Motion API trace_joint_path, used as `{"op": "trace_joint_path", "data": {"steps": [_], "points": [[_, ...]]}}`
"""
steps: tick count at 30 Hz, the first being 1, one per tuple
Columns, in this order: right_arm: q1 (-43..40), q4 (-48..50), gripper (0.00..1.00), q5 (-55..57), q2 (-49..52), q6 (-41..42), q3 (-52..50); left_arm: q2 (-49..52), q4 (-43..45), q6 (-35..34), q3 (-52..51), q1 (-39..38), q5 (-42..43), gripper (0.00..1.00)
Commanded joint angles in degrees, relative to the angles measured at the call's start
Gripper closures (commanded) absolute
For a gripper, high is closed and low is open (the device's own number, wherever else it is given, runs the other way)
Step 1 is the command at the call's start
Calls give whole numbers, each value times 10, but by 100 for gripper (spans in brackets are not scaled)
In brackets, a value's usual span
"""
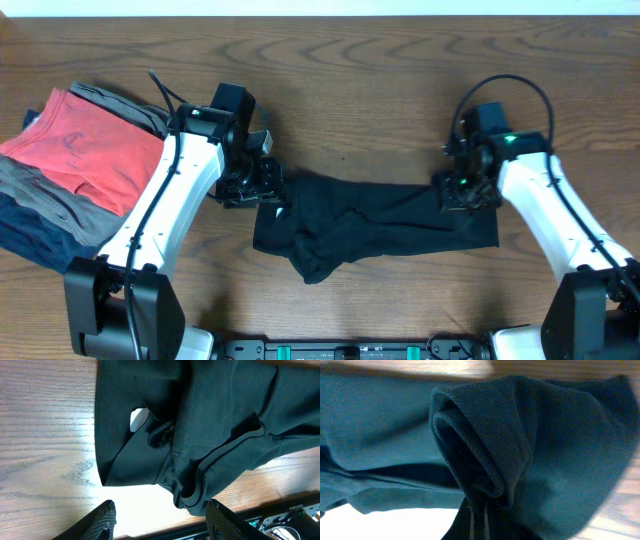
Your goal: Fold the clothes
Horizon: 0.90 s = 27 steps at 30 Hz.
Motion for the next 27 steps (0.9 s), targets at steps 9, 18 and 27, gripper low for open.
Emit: {"op": "trace_joint_path", "data": {"steps": [9, 18, 27], "points": [[87, 66, 74, -23, 2, 104, -34, -3, -1, -5, 5, 1, -7, 40], [85, 84, 60, -21, -2, 75, -32, -3, -4, -5, 2, 1, -7, 26], [8, 26, 39, 104, -74, 112, 12, 6, 57, 28, -61, 1, -7, 0]]}}
